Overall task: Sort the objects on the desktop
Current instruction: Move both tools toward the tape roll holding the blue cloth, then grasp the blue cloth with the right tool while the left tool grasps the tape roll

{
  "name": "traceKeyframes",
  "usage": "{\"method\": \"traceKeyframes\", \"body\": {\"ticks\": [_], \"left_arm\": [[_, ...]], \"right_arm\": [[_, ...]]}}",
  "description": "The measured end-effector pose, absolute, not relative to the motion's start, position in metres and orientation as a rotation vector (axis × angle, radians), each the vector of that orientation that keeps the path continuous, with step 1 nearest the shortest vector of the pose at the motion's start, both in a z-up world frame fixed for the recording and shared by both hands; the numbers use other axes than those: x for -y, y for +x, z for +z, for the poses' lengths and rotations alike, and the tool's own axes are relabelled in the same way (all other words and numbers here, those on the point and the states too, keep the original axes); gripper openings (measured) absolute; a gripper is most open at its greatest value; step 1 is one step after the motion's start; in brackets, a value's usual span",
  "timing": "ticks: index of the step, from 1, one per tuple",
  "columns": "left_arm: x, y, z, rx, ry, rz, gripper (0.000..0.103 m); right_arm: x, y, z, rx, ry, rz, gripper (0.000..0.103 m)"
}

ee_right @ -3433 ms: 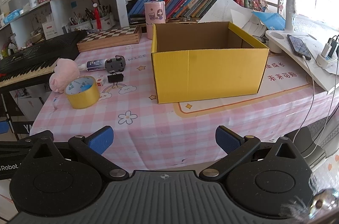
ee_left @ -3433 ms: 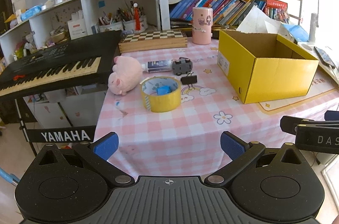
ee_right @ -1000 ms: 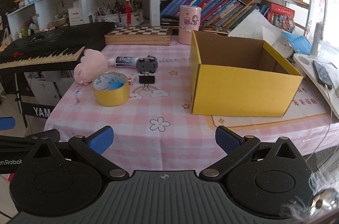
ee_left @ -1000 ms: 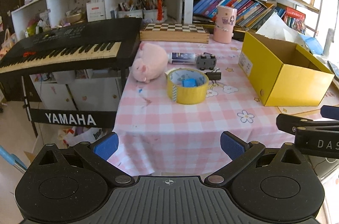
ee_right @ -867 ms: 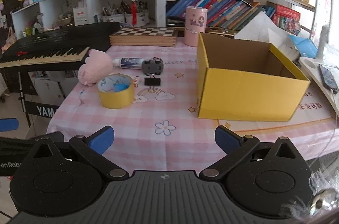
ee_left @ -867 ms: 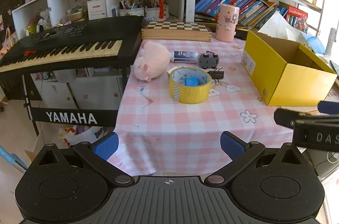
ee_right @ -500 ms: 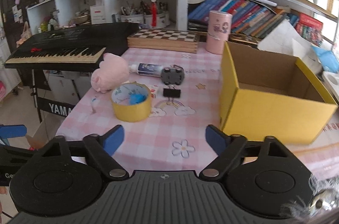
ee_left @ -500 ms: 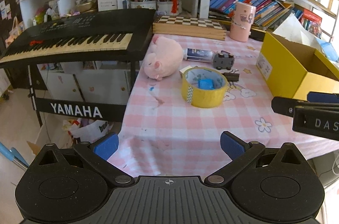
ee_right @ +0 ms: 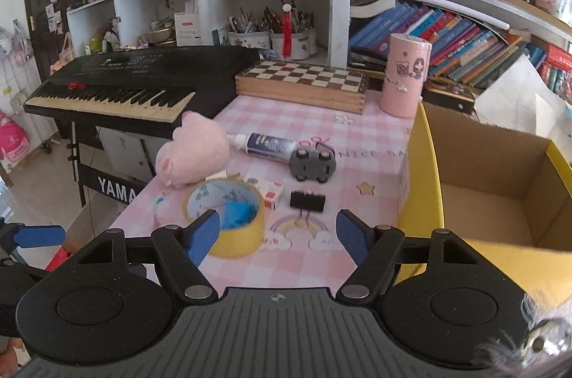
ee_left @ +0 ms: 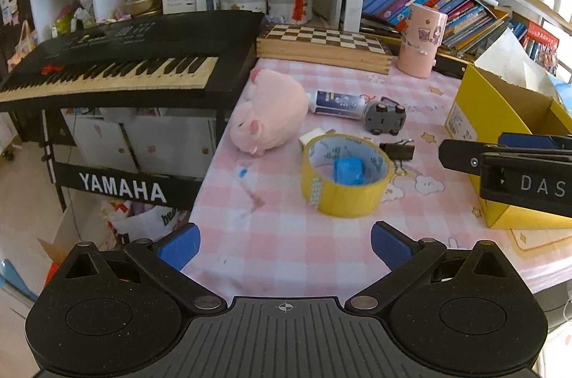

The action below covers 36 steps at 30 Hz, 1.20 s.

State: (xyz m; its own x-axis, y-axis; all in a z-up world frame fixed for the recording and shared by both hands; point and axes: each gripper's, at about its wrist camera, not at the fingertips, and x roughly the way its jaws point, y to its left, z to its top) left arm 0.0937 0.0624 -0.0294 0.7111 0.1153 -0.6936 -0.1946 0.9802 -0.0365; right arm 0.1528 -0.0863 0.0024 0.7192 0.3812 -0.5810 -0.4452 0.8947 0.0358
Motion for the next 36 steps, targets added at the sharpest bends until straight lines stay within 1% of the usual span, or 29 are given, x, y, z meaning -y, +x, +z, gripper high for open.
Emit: {"method": "traceKeyframes", "body": {"ticks": [10, 16, 27, 30, 31, 36], "left_arm": [[-0.051, 0.134, -0.043, -0.783, -0.096, 0.093, 0.102], [-0.042, 0.161, -0.054, -0.767, -0.069, 0.057, 0.102], [-0.033, 0.205, -0.083, -0.82, -0.031, 0.032, 0.101], [-0.031, 0.209, -0.087, -0.818, -0.016, 0.019, 0.096], [-0.031, 0.21, -0.088, -0.819, -0.01, 0.025, 0.092], [-0.035, 0.205, -0.084, -0.804, -0.021, 0.024, 0.091]], "right_arm": [[0.084, 0.184, 0.001, -0.616, -0.118, 0.499, 0.071], [0.084, 0.199, 0.004, -0.585, -0.12, 0.509, 0.072], [0.083, 0.226, 0.002, -0.6, -0.147, 0.509, 0.074], [0.083, 0.231, 0.001, -0.605, -0.149, 0.509, 0.074], [0.083, 0.232, 0.0, -0.608, -0.149, 0.509, 0.074], [0.083, 0.234, -0.002, -0.614, -0.146, 0.51, 0.074]]}}
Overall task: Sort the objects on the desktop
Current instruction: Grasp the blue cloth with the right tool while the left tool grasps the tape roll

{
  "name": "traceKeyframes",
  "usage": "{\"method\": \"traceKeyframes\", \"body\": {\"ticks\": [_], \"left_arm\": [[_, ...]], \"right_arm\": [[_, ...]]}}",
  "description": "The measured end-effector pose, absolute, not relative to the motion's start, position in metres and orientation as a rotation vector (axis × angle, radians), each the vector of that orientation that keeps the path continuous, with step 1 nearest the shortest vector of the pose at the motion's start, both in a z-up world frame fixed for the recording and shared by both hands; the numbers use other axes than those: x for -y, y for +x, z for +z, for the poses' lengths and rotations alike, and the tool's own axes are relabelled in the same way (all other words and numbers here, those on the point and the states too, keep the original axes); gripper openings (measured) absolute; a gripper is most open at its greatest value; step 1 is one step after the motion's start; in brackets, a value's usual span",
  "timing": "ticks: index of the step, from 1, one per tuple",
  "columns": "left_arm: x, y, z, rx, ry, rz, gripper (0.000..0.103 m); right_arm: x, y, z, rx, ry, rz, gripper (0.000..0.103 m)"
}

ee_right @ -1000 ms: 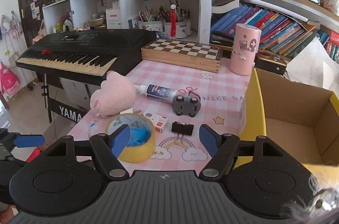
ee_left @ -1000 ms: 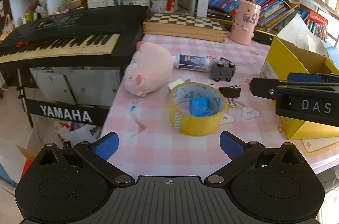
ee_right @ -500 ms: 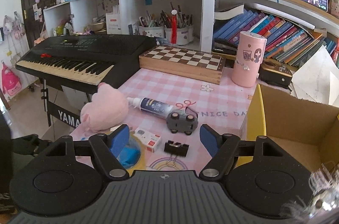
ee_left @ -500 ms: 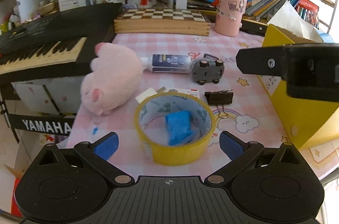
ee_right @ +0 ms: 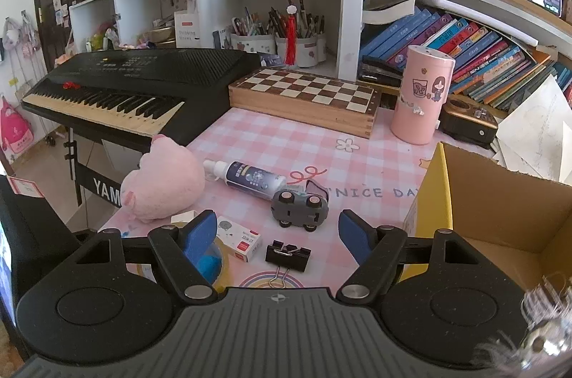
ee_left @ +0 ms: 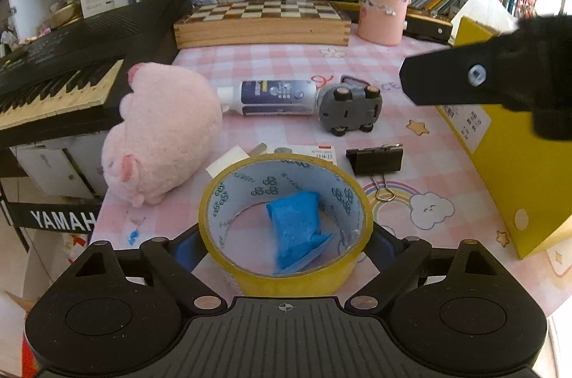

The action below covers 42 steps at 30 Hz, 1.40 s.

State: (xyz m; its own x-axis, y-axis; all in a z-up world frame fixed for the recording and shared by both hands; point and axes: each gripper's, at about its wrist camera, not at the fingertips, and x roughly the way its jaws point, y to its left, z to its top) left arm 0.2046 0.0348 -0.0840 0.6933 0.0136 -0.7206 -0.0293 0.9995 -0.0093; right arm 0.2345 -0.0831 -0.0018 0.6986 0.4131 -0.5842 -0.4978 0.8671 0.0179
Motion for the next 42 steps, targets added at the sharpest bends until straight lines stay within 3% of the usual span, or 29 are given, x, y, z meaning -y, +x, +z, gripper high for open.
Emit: {"method": "traceKeyframes", "body": {"ticks": [11, 29, 31, 38, 40, 42], "left_arm": [[-0.091, 0.139, -0.04, -0.681, -0.25, 0.11, 0.091], [-0.137, 0.086, -0.023, -0.66, -0.336, 0.415, 0.091], [-0.139, 0.086, -0.024, -0.662, -0.339, 0.422, 0.091], [-0.136, 0.091, -0.023, -0.666, -0.327, 0.405, 0.091], [-0.135, 0.092, -0.022, -0.666, -0.322, 0.395, 0.091], [-0.134, 0.094, -0.02, -0.661, -0.314, 0.381, 0.091]], "right_arm": [[0.08, 0.235, -0.002, -0.611, -0.111, 0.508, 0.074], [0.006, 0.253, -0.053, -0.895, -0.176, 0.697, 0.071], [0.004, 0.257, -0.059, -0.918, -0.182, 0.689, 0.062], [-0.004, 0.259, -0.074, -0.962, -0.248, 0.707, 0.046], [-0.005, 0.256, -0.074, -0.936, -0.274, 0.709, 0.031], [-0.004, 0.256, -0.075, -0.926, -0.282, 0.71, 0.029]]}}
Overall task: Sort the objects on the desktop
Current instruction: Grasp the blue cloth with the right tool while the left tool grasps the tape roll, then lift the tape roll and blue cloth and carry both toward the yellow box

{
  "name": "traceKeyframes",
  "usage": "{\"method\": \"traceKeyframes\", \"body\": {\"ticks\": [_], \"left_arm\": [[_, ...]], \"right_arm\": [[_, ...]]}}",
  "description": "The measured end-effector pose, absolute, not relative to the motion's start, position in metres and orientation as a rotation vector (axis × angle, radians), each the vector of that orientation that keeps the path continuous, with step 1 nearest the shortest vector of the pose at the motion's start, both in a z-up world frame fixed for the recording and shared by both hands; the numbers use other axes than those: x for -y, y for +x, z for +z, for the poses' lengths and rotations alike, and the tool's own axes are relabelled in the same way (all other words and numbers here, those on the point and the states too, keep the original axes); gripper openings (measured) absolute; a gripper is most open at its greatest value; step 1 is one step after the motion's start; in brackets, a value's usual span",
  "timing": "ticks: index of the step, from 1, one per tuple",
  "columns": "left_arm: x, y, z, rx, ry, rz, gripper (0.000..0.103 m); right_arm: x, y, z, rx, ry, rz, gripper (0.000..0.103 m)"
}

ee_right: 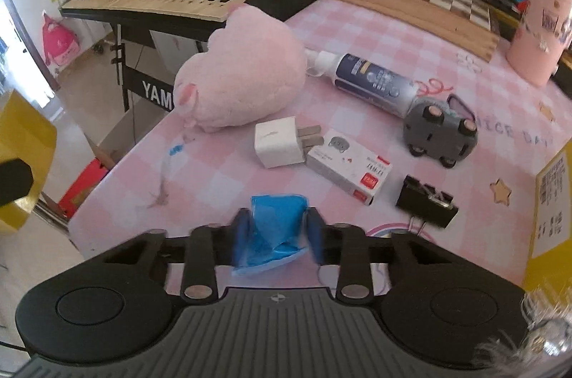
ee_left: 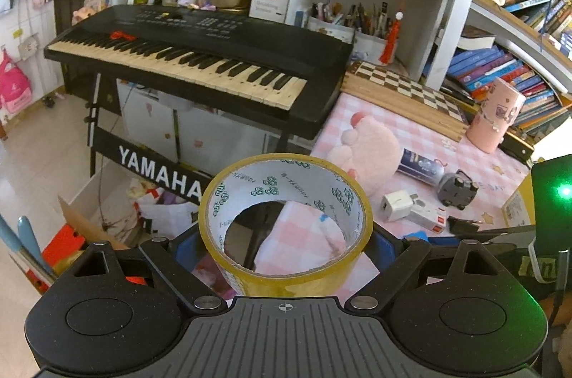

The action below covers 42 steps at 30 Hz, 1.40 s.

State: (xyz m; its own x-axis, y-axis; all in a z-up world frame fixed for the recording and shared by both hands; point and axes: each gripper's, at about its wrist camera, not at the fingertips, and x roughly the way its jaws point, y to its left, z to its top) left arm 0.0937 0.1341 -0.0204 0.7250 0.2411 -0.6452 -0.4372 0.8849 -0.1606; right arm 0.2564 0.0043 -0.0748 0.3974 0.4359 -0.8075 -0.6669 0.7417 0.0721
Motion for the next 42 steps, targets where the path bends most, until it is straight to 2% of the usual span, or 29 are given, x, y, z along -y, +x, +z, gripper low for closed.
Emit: {"method": "traceKeyframes", "body": {"ticks": [4, 24, 42], "left_arm": [[-0.132, 0.097, -0.014, -0.641, -0.302, 0.351, 0.091], [-0.102, 0.089, 0.028, -0.542, -0.228, 0.166, 0.091], [-0.084, 0.012, 0.01, -0.631, -0.19, 0.099, 0.091]], "right_arm": [[0.006, 0.259, -0.067, -0.93, -0.228, 0.704, 0.028], [0.063, 0.202, 0.007, -0.725, -0.126, 0.644, 0.028], [0.087, 0.097, -0.003, -0.741, -0.077, 0.53, 0.028]]}}
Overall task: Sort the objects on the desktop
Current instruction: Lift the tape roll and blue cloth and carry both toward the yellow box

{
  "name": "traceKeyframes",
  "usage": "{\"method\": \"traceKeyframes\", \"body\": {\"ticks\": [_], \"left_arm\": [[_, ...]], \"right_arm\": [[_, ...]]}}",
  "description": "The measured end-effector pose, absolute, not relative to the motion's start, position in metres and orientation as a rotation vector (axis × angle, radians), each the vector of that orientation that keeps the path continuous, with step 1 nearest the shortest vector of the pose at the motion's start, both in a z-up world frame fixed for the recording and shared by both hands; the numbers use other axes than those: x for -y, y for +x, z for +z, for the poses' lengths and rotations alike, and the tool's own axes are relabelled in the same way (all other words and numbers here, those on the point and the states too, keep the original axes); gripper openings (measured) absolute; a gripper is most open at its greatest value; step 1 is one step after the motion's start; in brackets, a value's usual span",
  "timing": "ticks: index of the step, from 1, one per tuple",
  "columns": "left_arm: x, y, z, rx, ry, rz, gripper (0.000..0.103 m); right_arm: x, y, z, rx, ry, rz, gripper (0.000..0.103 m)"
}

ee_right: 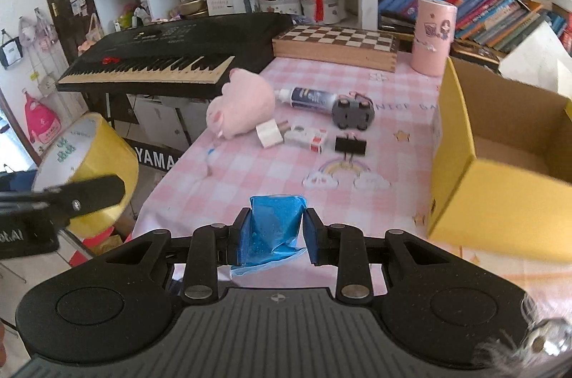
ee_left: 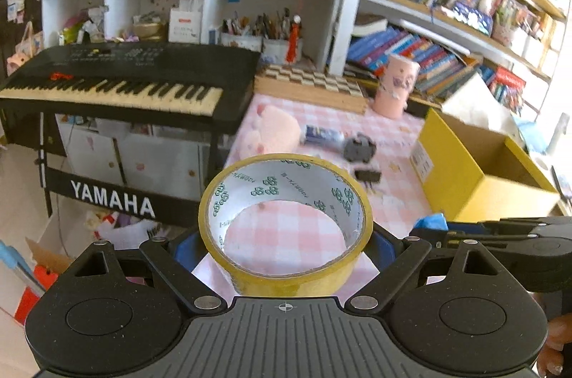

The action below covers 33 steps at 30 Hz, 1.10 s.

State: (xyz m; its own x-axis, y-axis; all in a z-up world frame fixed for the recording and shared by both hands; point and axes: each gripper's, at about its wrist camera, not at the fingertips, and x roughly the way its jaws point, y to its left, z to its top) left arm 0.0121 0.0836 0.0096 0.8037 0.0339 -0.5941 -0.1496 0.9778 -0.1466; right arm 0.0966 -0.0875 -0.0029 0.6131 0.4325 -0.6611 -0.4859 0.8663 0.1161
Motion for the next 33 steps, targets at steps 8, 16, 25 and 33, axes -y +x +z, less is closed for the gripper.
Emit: {"method": "traceKeyframes", "body": {"ticks": [8, 16, 25, 33], "left_arm": [[-0.067, -0.011, 0.008, -0.64, -0.152, 0.0, 0.091], [-0.048, -0.021, 0.004, -0.662, -0.118, -0.112, 0.091], [-0.02, -0.017, 0.0, -0.685, -0.076, -0.247, 0.091], [-0.001, -0.014, -0.002, -0.689, -0.055, -0.313, 0.091]], "right_arm": [[0.111, 0.054, -0.011, -0.764, -0.02, 0.429, 0.028], [0.137, 0.022, -0.019, -0.78, 0.043, 0.32, 0.028], [0.171, -0.001, -0.023, -0.8, 0.108, 0.185, 0.028], [0.193, -0.013, -0.026, -0.816, 0.139, 0.108, 0.028]]}}
